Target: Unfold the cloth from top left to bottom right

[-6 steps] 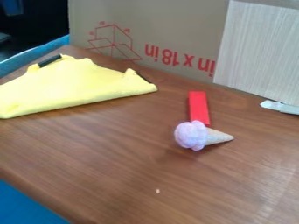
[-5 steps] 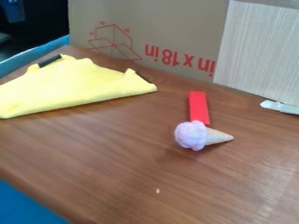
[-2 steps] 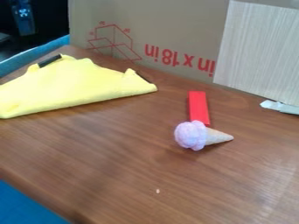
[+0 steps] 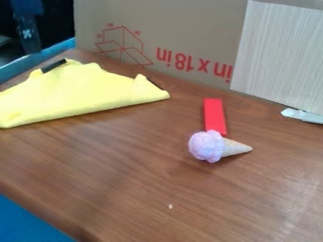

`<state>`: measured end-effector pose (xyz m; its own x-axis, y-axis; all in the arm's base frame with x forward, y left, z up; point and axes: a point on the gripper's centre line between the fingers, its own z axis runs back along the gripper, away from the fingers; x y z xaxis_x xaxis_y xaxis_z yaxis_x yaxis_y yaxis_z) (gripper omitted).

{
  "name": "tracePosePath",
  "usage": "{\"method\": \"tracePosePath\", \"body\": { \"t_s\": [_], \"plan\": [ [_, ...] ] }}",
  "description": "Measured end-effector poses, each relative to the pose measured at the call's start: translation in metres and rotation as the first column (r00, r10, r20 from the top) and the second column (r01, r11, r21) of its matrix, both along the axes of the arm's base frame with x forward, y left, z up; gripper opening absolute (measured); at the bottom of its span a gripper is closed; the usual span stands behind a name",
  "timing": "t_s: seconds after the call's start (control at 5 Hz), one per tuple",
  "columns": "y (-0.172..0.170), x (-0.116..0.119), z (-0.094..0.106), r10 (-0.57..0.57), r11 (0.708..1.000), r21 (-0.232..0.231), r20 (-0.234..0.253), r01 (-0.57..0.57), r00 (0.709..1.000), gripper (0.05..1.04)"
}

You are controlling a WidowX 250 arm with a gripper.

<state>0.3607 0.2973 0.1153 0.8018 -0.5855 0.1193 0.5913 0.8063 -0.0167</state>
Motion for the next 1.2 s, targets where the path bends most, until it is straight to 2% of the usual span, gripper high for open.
{"method": "tracePosePath", "body": {
  "t_s": [0.2,0.4,0.8,1.2],
  "plan": [
    [0.002,0.004,-0.001,-0.05,0.999,0.014,0.056,0.049,0.997,1.0],
    [0.005,0.007,-0.006,-0.06,0.998,0.038,0.072,0.058,0.996,1.0],
    [0.007,0.009,-0.005,-0.065,0.997,0.055,0.086,0.06,0.994,1.0],
    [0.001,0.016,-0.012,-0.067,0.996,0.069,0.075,0.062,0.995,1.0]
  ]
}}
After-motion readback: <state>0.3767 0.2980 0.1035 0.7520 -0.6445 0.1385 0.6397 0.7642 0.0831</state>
